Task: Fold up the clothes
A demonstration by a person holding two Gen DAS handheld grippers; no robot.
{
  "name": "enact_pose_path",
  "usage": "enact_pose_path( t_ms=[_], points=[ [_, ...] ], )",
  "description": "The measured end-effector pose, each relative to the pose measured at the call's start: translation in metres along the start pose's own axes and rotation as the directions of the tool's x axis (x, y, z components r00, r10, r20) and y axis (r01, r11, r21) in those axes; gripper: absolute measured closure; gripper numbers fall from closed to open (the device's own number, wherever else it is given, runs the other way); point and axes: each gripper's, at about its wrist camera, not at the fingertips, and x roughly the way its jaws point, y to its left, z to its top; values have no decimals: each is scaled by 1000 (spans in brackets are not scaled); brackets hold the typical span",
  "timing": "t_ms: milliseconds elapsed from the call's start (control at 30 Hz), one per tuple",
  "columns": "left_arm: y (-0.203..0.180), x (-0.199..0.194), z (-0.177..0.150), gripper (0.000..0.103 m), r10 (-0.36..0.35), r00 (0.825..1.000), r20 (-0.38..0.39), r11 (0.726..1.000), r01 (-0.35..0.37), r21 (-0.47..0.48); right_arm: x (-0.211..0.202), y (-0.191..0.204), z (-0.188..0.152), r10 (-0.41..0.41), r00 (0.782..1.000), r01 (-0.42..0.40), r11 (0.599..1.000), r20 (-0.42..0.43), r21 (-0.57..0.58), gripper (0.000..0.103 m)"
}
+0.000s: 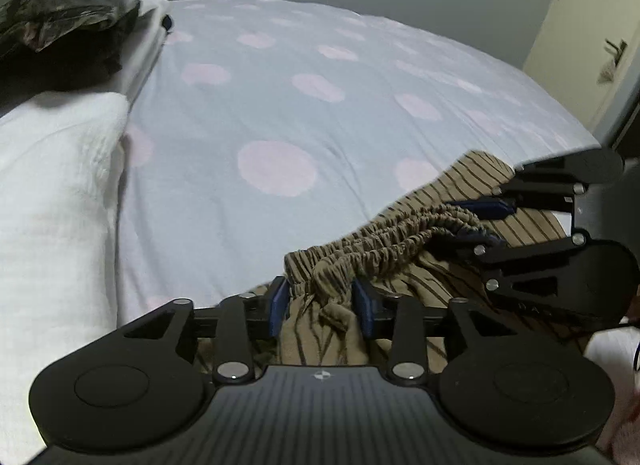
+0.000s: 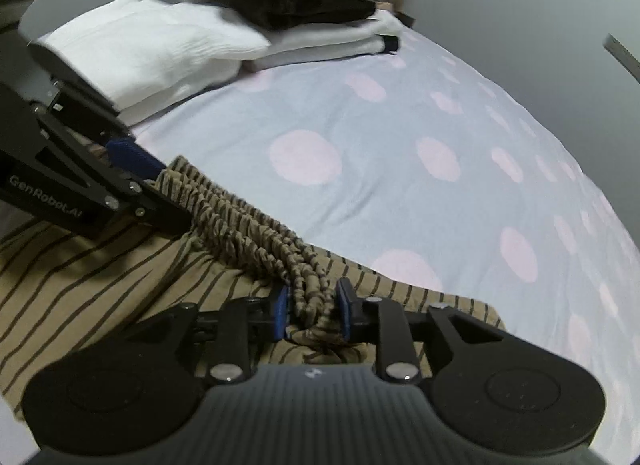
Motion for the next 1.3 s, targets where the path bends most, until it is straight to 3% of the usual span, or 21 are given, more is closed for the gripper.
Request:
enact_pose_path(
  t_ms=[167,300,367,467,633,733,833,933,1033,1067,1100,1167,1300],
  points=[
    [9,-24,-4,48,78,996,49,995,-75,-60,-8,-13,-3,-48,998,42,986,34,159,54],
    [14,-56,-8,49,126,989,75,983,-114,-144,-39,-36,-7,-67,996,44,941,60,335,51],
    [14,-70,-12,49,112,991,70,980,-98,-175,-60,-46,-19,-77,994,35,905,83,424,51],
    [9,-86,-23,49,31,1000,4,980,-29,-197,-91,-58,-41,-89,990,13,834,111,551,51],
    [-10,-102,-44,49,-47,993,-111,984,26,-177,-122,-60,-97,-83,991,-13,730,107,683,52],
    [-22,-104,-56,47,-48,984,-173,991,25,-133,-127,-54,-131,-65,993,-29,686,101,727,52],
    [-30,-98,-67,48,-27,972,-234,995,3,-102,-125,-48,-149,-58,994,-33,668,97,743,53],
    [-36,-91,-72,65,-2,964,-267,997,-20,-78,-123,-49,-155,-10,994,-80,642,113,763,54],
    [-33,-89,-75,82,-3,960,-282,995,-25,-94,-119,-45,-155,41,993,-109,660,109,743,61],
    [-32,-88,-76,88,-1,958,-285,995,-29,-98,-117,-43,-155,46,994,-101,672,94,733,69],
    [-31,-87,-76,91,3,958,-285,994,-34,-104,-113,-42,-155,51,996,-89,683,74,725,86],
    [-30,-86,-76,94,11,960,-279,992,-46,-118,-108,-42,-156,9,999,-29,691,32,722,101],
    [-27,-92,-76,95,20,964,-267,989,-58,-133,-120,-53,-157,-148,986,43,668,76,743,102]
  ],
)
